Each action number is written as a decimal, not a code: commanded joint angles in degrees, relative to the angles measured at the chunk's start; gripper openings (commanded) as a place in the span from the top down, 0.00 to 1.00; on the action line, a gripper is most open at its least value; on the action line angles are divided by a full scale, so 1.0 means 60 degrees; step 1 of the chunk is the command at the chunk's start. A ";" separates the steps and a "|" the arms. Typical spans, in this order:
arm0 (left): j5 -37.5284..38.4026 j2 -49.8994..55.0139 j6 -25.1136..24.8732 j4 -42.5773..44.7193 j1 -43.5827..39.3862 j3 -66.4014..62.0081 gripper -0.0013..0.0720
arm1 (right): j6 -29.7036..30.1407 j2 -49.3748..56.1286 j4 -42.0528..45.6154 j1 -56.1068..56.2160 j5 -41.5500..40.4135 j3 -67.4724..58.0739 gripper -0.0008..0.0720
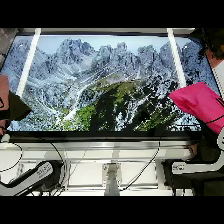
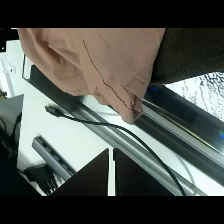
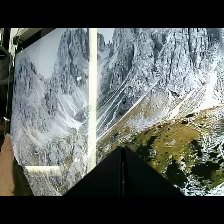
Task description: Fold the clothes and pants, and hang the long-sleeved shirts on hangers.
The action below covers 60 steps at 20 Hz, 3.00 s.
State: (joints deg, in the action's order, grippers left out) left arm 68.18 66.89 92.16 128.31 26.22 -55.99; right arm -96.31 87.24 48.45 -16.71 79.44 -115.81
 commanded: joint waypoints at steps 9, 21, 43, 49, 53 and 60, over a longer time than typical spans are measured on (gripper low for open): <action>-0.1042 0.0448 0.0000 0.0011 -0.0007 0.0007 0.88 | -0.0004 0.0004 0.0000 0.0004 0.0004 -0.0004 0.96; -0.1483 0.2350 -0.0004 0.1971 0.0004 0.0004 0.24 | -0.0007 0.0004 0.0000 0.0004 0.0004 -0.0004 0.96; -0.2091 0.3133 -0.0685 0.2616 0.1122 0.0004 0.82 | -0.0011 0.0004 -0.0011 0.0004 0.0000 -0.0004 0.96; -0.2182 0.3016 -0.0670 0.2612 0.1104 -0.0095 0.97 | -0.0011 0.0004 -0.0011 0.0004 0.0000 -0.0004 0.96; -0.2186 0.2131 0.0984 0.2415 0.1104 -0.0889 0.97 | -0.0011 0.0004 -0.0011 0.0004 0.0000 -0.0004 0.96; -0.5005 -0.0721 0.3759 0.0743 0.0630 -0.1351 0.97 | -0.0015 -0.0018 -0.0033 0.0004 0.0007 -0.0004 0.96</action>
State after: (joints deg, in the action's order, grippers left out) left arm 47.07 69.01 109.71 136.35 31.68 -63.40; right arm -96.38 87.18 48.31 -16.71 79.37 -115.81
